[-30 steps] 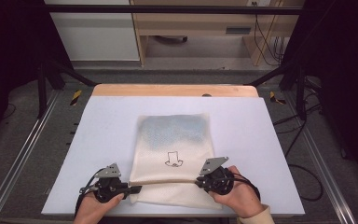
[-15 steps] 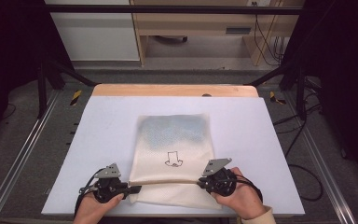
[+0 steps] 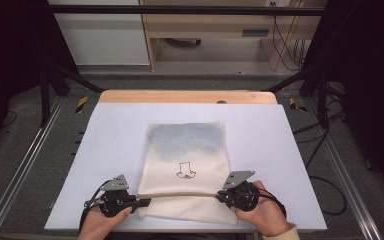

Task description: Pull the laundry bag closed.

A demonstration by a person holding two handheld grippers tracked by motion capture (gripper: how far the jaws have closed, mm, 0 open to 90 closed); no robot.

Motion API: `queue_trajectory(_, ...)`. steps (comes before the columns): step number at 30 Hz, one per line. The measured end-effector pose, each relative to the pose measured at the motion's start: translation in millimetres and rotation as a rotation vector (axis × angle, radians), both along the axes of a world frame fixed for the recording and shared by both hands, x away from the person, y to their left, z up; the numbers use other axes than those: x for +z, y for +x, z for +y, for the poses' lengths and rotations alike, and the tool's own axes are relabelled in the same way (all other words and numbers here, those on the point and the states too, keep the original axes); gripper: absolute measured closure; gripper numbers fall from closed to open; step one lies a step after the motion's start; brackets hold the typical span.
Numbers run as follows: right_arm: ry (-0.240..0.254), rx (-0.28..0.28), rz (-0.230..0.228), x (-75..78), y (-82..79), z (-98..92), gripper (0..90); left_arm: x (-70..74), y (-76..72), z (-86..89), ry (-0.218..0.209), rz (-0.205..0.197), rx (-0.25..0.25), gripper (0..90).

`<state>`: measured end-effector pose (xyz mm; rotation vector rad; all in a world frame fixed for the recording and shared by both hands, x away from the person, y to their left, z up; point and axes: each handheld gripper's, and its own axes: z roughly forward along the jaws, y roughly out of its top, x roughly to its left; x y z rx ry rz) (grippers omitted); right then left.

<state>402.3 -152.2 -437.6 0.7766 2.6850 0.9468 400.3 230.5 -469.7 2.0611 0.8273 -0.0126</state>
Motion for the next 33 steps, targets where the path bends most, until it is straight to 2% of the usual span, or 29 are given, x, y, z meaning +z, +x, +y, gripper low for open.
queue_trajectory(5, 0.012, -0.018, 0.005, -1.3, 0.8, -6.5, 82.0, -0.3, 0.4, -0.2, 0.001, 0.002, -0.002, 83.0)
queue_trajectory(10, 0.002, -0.029, 0.01, -1.3, 0.1, -6.4, 82.0, -1.0, 0.3, -0.6, 0.009, 0.002, 0.0, 83.1)
queue_trajectory(14, 0.012, -0.019, 0.015, -2.3, 1.0, -7.0, 82.0, -0.8, 0.8, -0.5, 0.008, 0.001, 0.0, 83.0)
queue_trajectory(22, -0.003, -0.02, 0.015, -3.4, 1.4, -9.8, 81.9, 0.2, 0.3, 0.4, 0.007, 0.0, 0.006, 83.0)
queue_trajectory(33, -0.015, -0.066, 0.032, -7.8, 0.1, -22.6, 82.0, 0.5, 0.4, 0.4, 0.011, -0.003, 0.009, 83.0)
